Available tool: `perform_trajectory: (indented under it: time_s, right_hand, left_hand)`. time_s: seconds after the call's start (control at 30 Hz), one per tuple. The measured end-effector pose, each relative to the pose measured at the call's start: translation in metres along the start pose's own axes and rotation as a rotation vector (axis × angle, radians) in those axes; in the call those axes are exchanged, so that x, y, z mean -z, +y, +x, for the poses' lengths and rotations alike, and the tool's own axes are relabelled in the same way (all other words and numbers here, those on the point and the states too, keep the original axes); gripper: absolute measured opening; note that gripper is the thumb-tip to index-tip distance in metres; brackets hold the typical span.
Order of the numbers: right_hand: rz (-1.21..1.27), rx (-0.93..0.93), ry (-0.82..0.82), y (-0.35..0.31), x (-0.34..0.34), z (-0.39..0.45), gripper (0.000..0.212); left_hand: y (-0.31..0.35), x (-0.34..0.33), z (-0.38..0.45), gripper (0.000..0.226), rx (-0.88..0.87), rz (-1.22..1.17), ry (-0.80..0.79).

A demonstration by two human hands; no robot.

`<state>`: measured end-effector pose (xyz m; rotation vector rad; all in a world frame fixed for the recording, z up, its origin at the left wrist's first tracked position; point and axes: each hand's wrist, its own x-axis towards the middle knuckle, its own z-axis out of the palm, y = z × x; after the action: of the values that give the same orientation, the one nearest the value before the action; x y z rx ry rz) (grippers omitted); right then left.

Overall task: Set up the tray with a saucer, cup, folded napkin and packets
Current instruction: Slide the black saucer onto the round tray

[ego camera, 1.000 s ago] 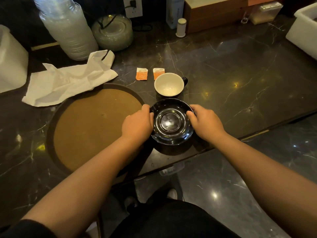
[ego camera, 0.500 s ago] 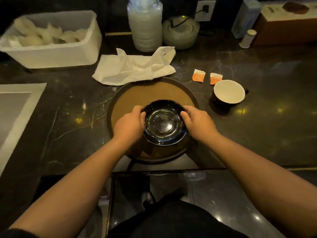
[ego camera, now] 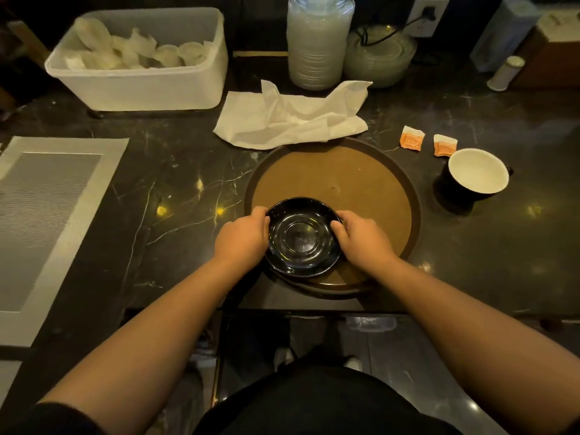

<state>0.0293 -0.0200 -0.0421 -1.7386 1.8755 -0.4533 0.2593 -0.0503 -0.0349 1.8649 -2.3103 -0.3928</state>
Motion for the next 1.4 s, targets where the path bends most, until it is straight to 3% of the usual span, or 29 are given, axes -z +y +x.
perform_trajectory:
  time_s: [0.4, 0.87, 1.07, 1.27, 1.4]
  right_hand:
    - [-0.126, -0.059, 0.058, 0.001, -0.013, 0.002, 0.031]
    - [-0.178, -0.006, 0.068, -0.004, -0.013, -0.005, 0.034]
    - [-0.189, -0.048, 0.052, -0.006, 0.000, -0.006, 0.052]
    - [-0.308, 0.141, 0.236, -0.012, 0.026, -0.021, 0.067]
    - [-0.373, 0.188, 0.265, -0.013, 0.036, -0.032, 0.071]
  left_hand:
    - [-0.007, -0.006, 0.004, 0.029, -0.049, 0.089, 0.050]
    - [-0.009, -0.007, 0.003, 0.025, -0.043, 0.007, 0.048]
    - [-0.011, 0.003, 0.000, 0.032, -0.031, -0.022, 0.067]
    - [-0.001, 0.022, 0.000, 0.034, -0.307, 0.060, 0.197]
    - [0.021, 0.027, 0.006, 0.053, -0.460, 0.064, 0.193]
